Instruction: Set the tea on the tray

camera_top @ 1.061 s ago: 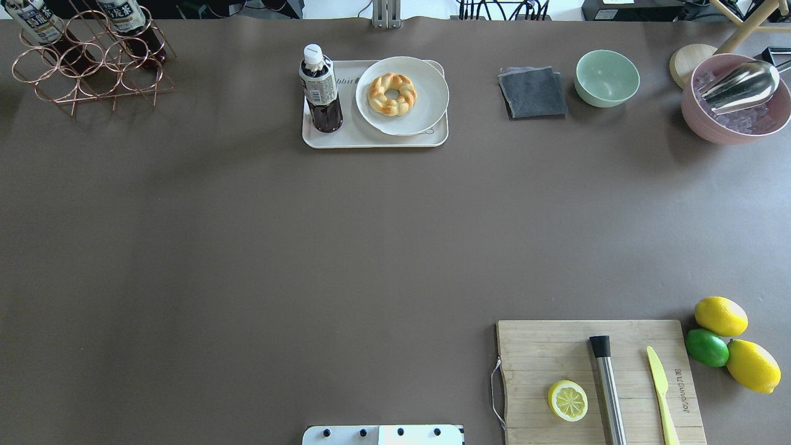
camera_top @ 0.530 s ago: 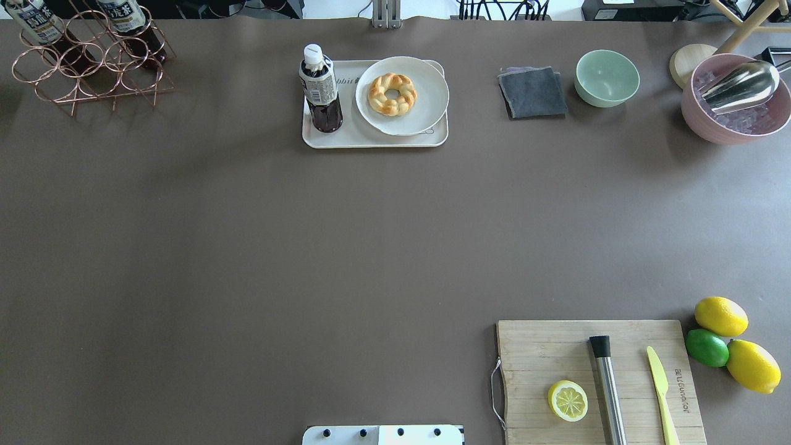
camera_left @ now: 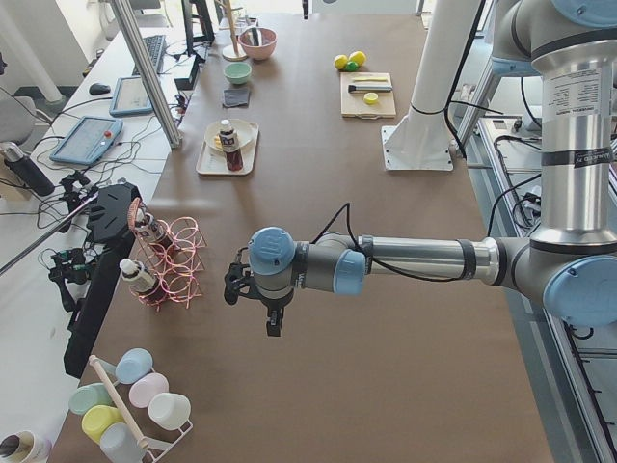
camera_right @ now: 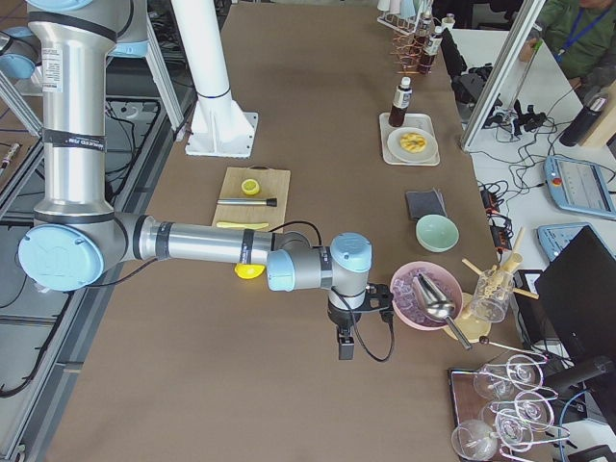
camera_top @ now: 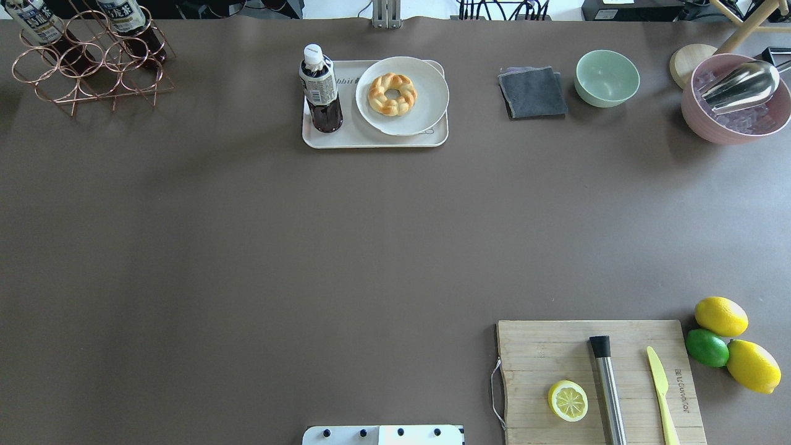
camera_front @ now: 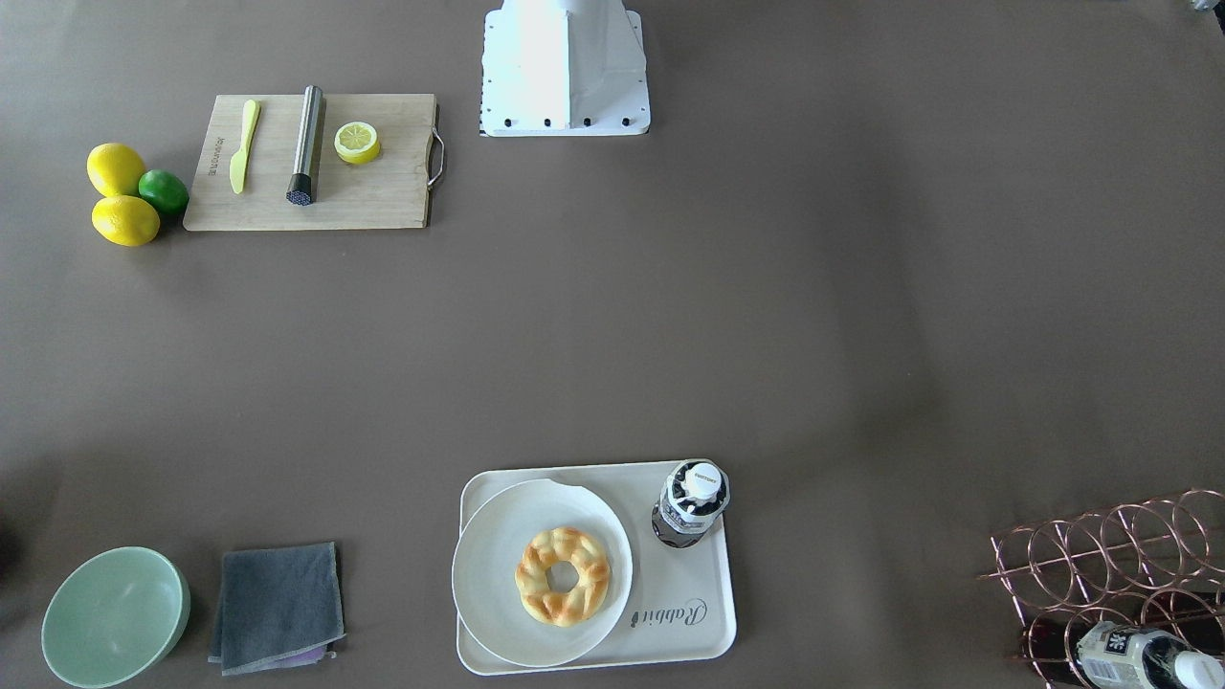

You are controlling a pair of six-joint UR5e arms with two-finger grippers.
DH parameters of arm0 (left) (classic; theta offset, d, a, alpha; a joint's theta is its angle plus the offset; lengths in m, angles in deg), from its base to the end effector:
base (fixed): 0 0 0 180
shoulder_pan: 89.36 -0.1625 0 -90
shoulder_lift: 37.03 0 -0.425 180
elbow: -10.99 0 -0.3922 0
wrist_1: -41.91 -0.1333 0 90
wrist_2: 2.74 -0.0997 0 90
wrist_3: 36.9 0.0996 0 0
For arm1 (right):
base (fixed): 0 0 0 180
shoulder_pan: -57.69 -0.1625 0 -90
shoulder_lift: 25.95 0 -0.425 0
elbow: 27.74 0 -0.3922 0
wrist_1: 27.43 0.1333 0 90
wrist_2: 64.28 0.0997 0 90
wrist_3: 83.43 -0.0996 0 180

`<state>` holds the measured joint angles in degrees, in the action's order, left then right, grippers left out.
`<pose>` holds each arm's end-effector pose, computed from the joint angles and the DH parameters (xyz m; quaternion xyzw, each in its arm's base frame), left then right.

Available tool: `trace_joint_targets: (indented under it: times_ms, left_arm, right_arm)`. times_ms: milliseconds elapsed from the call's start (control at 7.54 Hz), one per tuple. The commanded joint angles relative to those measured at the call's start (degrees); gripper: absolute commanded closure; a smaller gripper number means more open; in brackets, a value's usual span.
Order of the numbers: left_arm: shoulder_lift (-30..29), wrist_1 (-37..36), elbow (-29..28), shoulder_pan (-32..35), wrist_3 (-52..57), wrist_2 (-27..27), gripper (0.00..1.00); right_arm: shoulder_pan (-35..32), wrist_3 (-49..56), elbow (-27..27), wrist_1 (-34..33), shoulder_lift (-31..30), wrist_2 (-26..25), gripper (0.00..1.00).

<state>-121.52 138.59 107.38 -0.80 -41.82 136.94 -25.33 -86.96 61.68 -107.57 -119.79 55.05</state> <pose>-0.0458 -0.4600 0.6303 0.0365 0.4218 0.0002 0.9059 0.0268 -0.4768 0.6938 0.0226 -0.2560 -0.0411 0.9655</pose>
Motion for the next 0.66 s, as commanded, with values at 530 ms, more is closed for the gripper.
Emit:
trace_joint_targets:
  times_ms: [530]
  left_arm:
    - [0.2,-0.62,-1.37,-1.64,-0.09,-0.11,0.01]
  right_arm:
    - [0.05,0.01,0.23,0.06,0.05,-0.33,0.0]
